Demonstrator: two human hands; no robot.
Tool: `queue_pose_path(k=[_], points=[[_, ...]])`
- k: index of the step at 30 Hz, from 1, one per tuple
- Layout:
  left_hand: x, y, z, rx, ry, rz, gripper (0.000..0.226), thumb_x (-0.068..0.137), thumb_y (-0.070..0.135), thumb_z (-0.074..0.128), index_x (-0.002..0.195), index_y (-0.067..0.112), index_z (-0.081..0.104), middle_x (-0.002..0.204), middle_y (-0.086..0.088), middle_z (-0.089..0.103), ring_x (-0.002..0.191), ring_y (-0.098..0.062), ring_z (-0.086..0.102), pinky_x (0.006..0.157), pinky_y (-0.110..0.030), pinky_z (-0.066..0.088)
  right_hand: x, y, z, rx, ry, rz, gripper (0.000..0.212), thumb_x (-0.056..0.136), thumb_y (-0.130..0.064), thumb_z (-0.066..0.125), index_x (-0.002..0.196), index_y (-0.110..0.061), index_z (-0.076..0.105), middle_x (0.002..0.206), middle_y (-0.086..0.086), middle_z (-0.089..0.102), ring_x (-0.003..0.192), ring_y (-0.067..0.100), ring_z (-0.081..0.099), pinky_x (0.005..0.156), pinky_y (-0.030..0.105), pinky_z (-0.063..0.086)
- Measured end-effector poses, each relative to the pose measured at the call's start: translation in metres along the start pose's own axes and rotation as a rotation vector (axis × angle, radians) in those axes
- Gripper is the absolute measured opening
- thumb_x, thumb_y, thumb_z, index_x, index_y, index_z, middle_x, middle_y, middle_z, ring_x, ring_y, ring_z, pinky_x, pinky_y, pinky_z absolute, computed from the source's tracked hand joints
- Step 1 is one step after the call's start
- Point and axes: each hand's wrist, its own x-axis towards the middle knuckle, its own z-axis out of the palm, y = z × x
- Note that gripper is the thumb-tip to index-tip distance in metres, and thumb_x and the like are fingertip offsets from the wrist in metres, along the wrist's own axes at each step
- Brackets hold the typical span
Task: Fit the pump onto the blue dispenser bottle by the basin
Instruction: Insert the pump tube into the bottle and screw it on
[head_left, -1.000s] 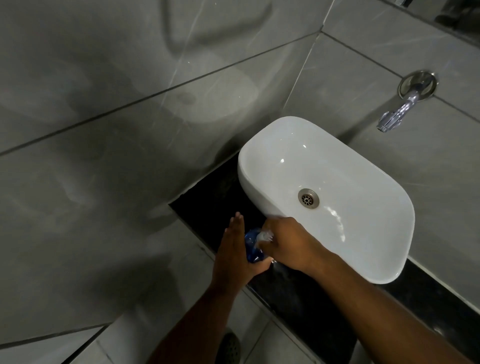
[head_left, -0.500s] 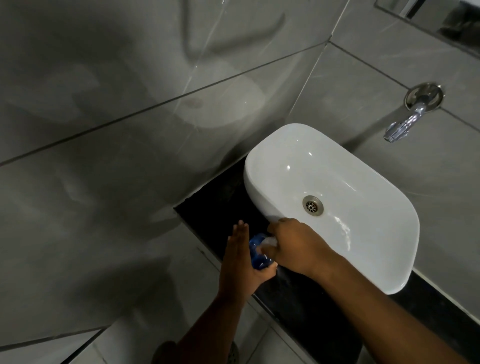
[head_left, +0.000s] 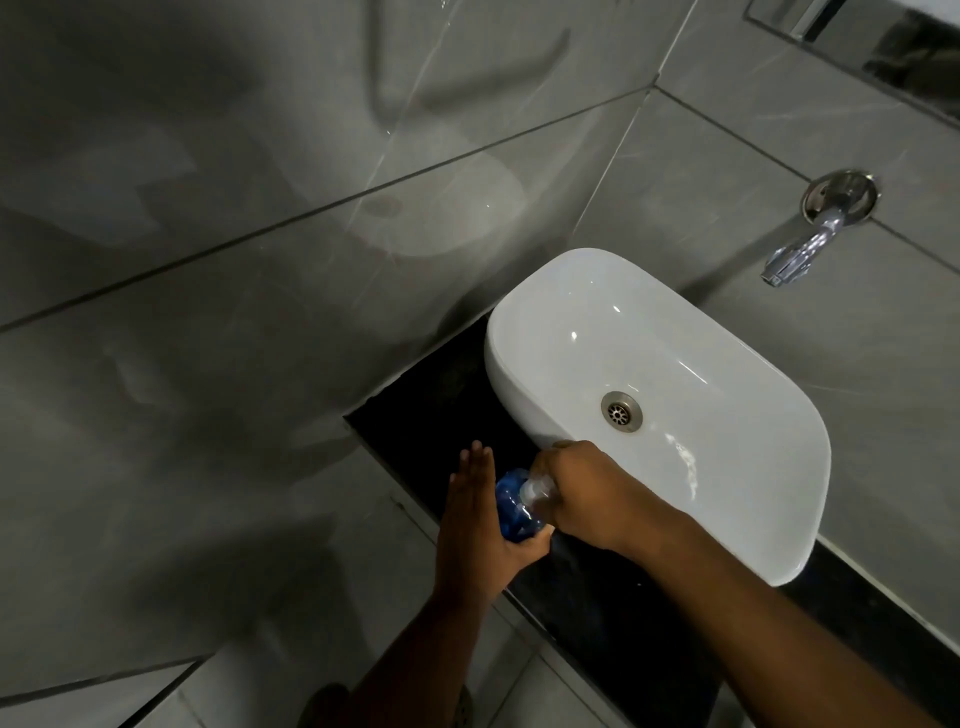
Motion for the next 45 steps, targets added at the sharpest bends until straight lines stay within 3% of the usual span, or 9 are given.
queue_pose_path(k=[4, 8, 13, 17, 23, 28, 33, 41, 45], points=[[0.001, 0.001, 0.000, -0.010, -0.007, -0.006, 0.113, 0.063, 0.057, 0.072, 0.148, 0.004, 0.019, 0.156, -0.014, 0.022, 0.145, -0.028, 0.016, 0.112, -0.053, 0.029, -0.001, 0.005, 0.006, 0.019, 0.059, 0.090, 0.030, 0.084, -0.040, 0.068, 0.077, -0.011, 0.063, 0.077, 0.000, 0.062, 0.070, 0.017, 0.062, 0.061, 0.031, 0.048], [0.002, -0.002, 0.001, -0.013, -0.014, 0.022, 0.115, 0.060, 0.043, 0.084, 0.147, 0.002, 0.020, 0.156, -0.016, 0.023, 0.144, -0.030, 0.017, 0.110, -0.057, 0.031, -0.005, 0.006, 0.008, 0.116, 0.046, 0.011, 0.040, 0.078, -0.018, 0.075, 0.116, -0.013, 0.063, 0.117, 0.003, 0.064, 0.106, 0.021, 0.063, 0.088, 0.030, 0.051], [0.001, -0.002, 0.002, -0.024, -0.006, 0.023, 0.112, 0.062, 0.052, 0.076, 0.147, 0.002, 0.022, 0.155, -0.016, 0.025, 0.143, -0.031, 0.020, 0.109, -0.056, 0.034, -0.003, 0.007, 0.011, 0.054, 0.087, 0.083, 0.029, 0.084, -0.040, 0.068, 0.086, -0.011, 0.069, 0.091, 0.003, 0.069, 0.079, 0.018, 0.066, 0.073, 0.037, 0.056], [0.002, -0.003, 0.003, -0.024, -0.004, 0.039, 0.115, 0.060, 0.045, 0.083, 0.147, 0.002, 0.020, 0.155, -0.018, 0.023, 0.143, -0.033, 0.020, 0.108, -0.059, 0.034, -0.004, 0.010, 0.014, 0.143, 0.096, 0.040, 0.052, 0.078, -0.031, 0.075, 0.125, -0.018, 0.056, 0.120, 0.000, 0.060, 0.106, 0.017, 0.061, 0.085, 0.024, 0.048], [0.001, -0.002, 0.002, -0.018, 0.009, 0.042, 0.111, 0.063, 0.052, 0.076, 0.146, 0.001, 0.022, 0.153, -0.021, 0.028, 0.141, -0.036, 0.025, 0.106, -0.060, 0.036, 0.000, 0.005, 0.014, 0.054, 0.143, 0.055, 0.026, 0.085, -0.038, 0.066, 0.088, -0.013, 0.067, 0.093, 0.001, 0.063, 0.081, 0.019, 0.064, 0.071, 0.035, 0.054], [0.002, -0.005, 0.004, -0.028, 0.009, 0.046, 0.114, 0.062, 0.043, 0.084, 0.146, -0.001, 0.022, 0.154, -0.019, 0.025, 0.143, -0.033, 0.021, 0.105, -0.059, 0.037, -0.007, 0.007, 0.016, 0.064, 0.089, 0.012, 0.040, 0.080, -0.028, 0.071, 0.118, -0.022, 0.061, 0.112, -0.001, 0.064, 0.096, 0.019, 0.064, 0.081, 0.035, 0.055], [0.000, -0.004, 0.007, -0.048, -0.002, 0.025, 0.115, 0.062, 0.048, 0.080, 0.149, 0.009, 0.016, 0.156, -0.012, 0.024, 0.144, -0.028, 0.020, 0.105, -0.056, 0.040, -0.004, 0.008, 0.020, 0.082, 0.143, 0.072, 0.021, 0.085, -0.031, 0.066, 0.095, -0.013, 0.065, 0.097, 0.006, 0.068, 0.083, 0.020, 0.066, 0.075, 0.039, 0.057], [-0.003, -0.001, 0.011, -0.205, -0.033, -0.053, 0.122, 0.060, 0.043, 0.086, 0.151, 0.022, 0.009, 0.159, 0.005, 0.013, 0.142, -0.010, 0.021, 0.105, -0.030, 0.041, -0.008, 0.015, 0.018, 0.122, 0.098, 0.002, 0.028, 0.079, -0.014, 0.070, 0.107, -0.015, 0.065, 0.105, 0.004, 0.065, 0.092, 0.020, 0.064, 0.079, 0.033, 0.055], [-0.003, 0.000, 0.011, -0.165, -0.013, -0.042, 0.120, 0.060, 0.041, 0.087, 0.150, 0.017, 0.012, 0.159, -0.003, 0.017, 0.145, -0.018, 0.017, 0.109, -0.036, 0.034, -0.006, 0.011, 0.018, 0.082, 0.121, 0.014, 0.021, 0.085, -0.020, 0.067, 0.104, -0.011, 0.065, 0.106, 0.007, 0.066, 0.091, 0.022, 0.066, 0.079, 0.034, 0.056]])
